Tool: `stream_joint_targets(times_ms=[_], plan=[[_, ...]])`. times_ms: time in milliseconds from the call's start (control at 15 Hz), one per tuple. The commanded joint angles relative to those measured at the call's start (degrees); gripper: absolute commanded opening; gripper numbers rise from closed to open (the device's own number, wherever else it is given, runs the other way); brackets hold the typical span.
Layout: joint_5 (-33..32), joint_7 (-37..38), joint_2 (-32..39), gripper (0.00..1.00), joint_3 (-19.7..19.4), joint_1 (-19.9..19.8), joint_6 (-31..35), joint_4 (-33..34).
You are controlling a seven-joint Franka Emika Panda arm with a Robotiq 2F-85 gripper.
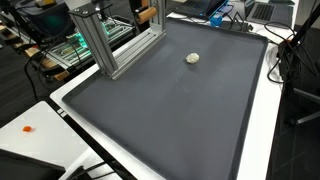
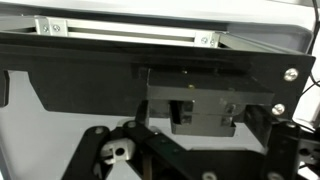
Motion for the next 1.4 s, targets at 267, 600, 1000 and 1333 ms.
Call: stream_joint_targets(times_ms=[267,600,1000,1333], plan=[[1.1,2.4,0.1,0.93,-0.5,0.8,0.4,-1.1],[1.2,2.5,0.3,0.77,-0.5,0.8,0.4,-1.0],[1.3,2.6,0.5,0.70,-0.4,0.8,0.2,-0.9],[1.2,2.8,0.7,0.35,-0.4,0.8,0.0,-0.9]])
